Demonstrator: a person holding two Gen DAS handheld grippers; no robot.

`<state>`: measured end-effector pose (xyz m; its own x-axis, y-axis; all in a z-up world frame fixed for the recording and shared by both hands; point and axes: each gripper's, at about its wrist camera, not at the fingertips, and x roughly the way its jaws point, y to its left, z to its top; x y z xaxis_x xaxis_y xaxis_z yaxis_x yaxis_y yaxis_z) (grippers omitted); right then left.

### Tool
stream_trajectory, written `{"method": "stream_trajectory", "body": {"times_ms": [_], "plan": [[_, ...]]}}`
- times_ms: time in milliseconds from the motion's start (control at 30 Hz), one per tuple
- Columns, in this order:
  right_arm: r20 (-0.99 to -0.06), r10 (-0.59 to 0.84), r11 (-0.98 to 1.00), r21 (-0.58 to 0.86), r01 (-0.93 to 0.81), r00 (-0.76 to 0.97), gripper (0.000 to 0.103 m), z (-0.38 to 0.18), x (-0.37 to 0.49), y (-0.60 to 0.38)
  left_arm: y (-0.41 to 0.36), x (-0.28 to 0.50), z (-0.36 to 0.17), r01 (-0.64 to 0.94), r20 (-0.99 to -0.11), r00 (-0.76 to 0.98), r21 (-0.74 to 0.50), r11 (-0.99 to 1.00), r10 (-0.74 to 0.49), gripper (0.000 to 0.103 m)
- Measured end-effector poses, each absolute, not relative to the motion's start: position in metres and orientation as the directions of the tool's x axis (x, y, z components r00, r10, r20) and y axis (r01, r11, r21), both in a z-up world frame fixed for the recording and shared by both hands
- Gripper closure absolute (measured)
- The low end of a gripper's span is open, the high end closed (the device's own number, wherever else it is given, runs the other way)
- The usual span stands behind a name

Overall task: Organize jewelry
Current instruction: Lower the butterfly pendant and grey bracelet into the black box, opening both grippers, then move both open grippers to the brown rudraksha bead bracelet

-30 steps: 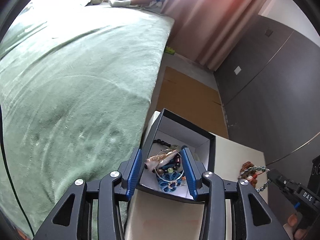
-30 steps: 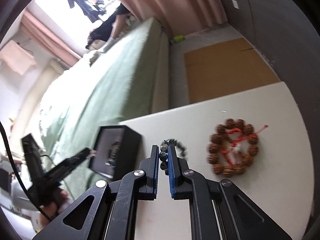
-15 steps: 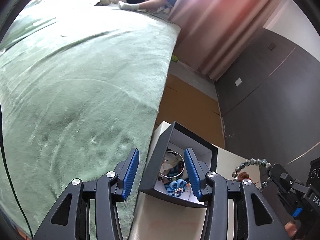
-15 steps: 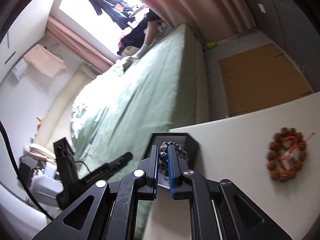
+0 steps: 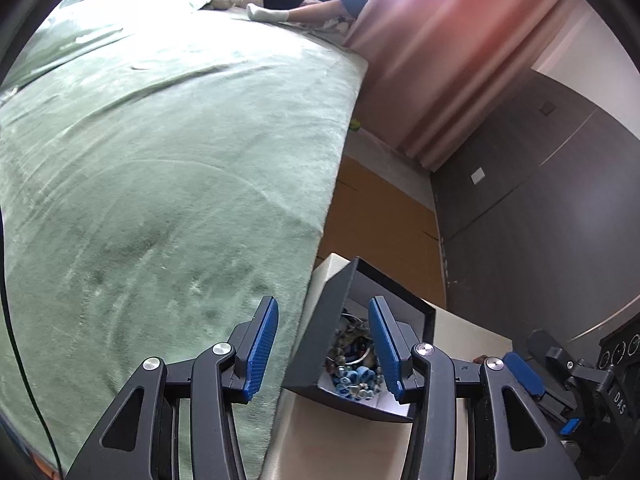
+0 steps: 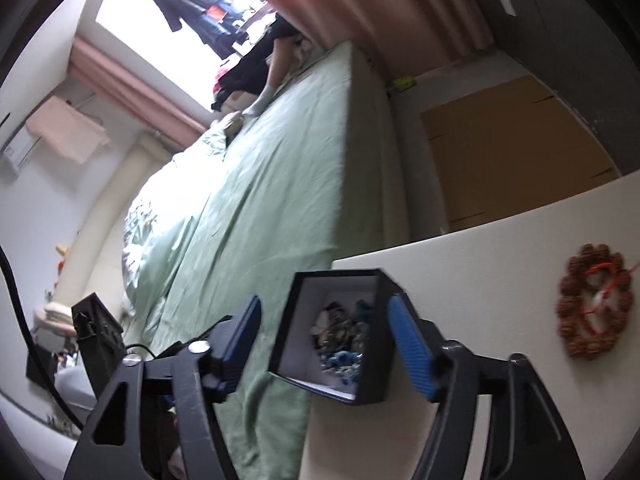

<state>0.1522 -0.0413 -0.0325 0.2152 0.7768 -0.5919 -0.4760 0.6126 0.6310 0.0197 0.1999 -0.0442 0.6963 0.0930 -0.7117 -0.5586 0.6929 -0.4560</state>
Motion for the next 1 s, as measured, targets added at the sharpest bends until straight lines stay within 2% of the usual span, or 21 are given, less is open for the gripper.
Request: {"method": "stream_trajectory", "body": {"times_ms": [167, 233, 333, 400, 1000], "plan": [[-0.614, 0.753, 0.647, 0.624, -0.439, 0.237, 0.032, -0.033, 0.159, -0.073, 0.186, 0.029, -0.045, -0.535, -0.714, 0.696, -0.443, 0.720, 0.077, 0.048], [-0.624, 0.742, 0.660, 0.619, -0.426, 0.245, 0.031, -0.034, 0.161, -0.085, 0.177, 0.033, -0.043, -0.513, -0.711, 0.700, -0.432, 0.742, 0.070, 0.039], [-0.634, 0.729, 0.678, 0.616, -0.401, 0.260, 0.025, -0.033, 0.168, -0.104, 0.164, 0.037, -0.040, -0.486, -0.700, 0.711, -0.422, 0.765, 0.066, 0.031], [-0.640, 0.713, 0.698, 0.608, -0.378, 0.287, 0.022, -0.033, 0.172, -0.119, 0.154, 0.041, -0.039, -0.470, -0.696, 0.716, -0.414, 0.780, 0.062, 0.028], [-0.742, 0.567, 0.823, 0.523, -0.221, 0.357, 0.021, -0.052, 0.199, -0.210, 0.070, 0.088, -0.051, -0.337, -0.718, 0.696, -0.321, 0.885, 0.005, 0.028]]}}
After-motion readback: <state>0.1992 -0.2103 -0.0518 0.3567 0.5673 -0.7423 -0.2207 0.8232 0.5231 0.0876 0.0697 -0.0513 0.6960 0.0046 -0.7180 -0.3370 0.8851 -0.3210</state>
